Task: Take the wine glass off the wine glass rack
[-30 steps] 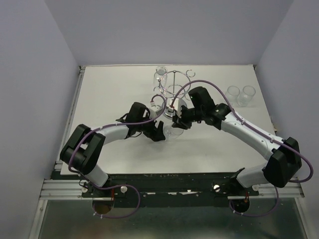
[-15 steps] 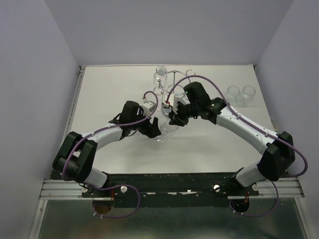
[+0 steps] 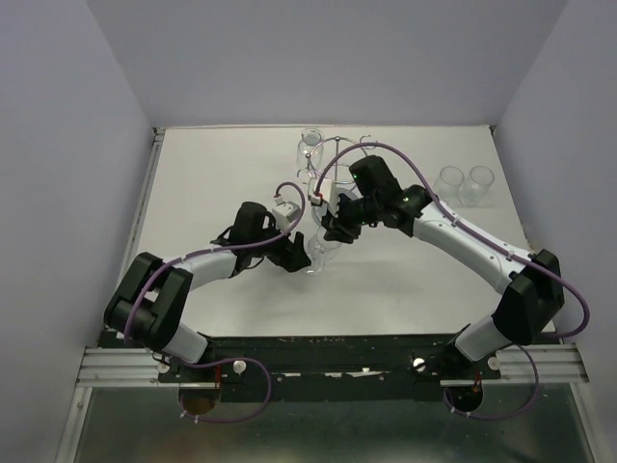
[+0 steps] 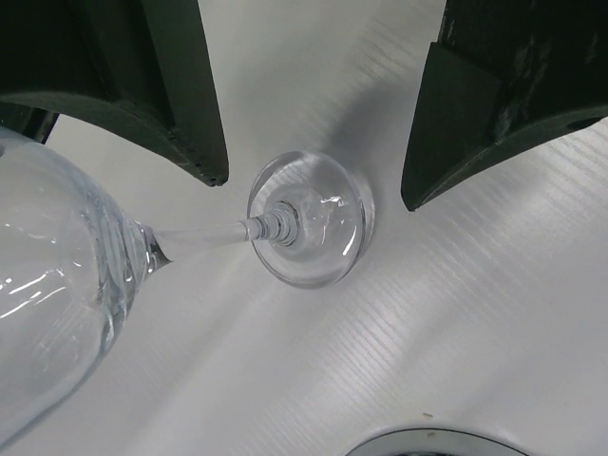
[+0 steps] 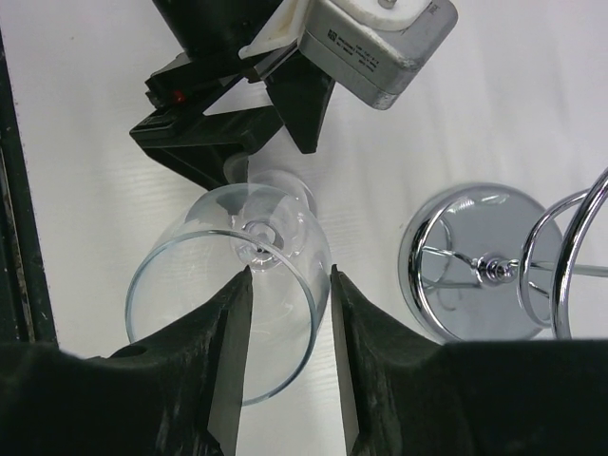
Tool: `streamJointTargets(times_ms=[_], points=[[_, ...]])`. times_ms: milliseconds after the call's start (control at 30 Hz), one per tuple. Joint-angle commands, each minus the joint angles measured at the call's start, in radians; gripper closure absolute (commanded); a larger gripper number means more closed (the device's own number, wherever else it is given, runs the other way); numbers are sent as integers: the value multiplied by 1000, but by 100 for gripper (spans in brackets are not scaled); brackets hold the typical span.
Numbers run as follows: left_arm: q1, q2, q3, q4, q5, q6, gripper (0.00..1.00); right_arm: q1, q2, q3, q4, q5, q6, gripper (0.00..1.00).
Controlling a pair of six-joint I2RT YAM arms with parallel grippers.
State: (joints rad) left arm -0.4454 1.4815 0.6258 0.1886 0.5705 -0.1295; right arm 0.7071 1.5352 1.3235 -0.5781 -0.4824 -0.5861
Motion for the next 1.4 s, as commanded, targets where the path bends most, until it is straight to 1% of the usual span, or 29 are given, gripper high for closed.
streamJointTargets(times_ms=[0, 167, 300, 400, 733, 1033, 1133, 1367], points=[[-1, 46, 18, 40, 29, -7, 14, 14, 25, 40, 3, 65, 12, 53], [1, 57, 31, 40, 6, -16, 14, 15, 42, 80, -22, 110, 66, 51], [7, 45, 29, 38, -24, -15, 14, 17, 55, 114, -83, 133, 115, 51], [20, 31, 29, 35, -32, -13, 14, 19, 65, 123, -127, 162, 121, 52], [73, 26, 49, 25, -44, -24, 13, 20, 39, 91, -143, 234, 112, 65], [103, 40, 71, 17, -41, -39, 13, 20, -24, 8, -172, 338, 57, 69], [108, 46, 74, 15, -40, -42, 13, 20, -47, -13, -184, 346, 34, 72], [114, 63, 97, -1, -38, -44, 14, 19, -99, -64, -183, 425, 11, 73]])
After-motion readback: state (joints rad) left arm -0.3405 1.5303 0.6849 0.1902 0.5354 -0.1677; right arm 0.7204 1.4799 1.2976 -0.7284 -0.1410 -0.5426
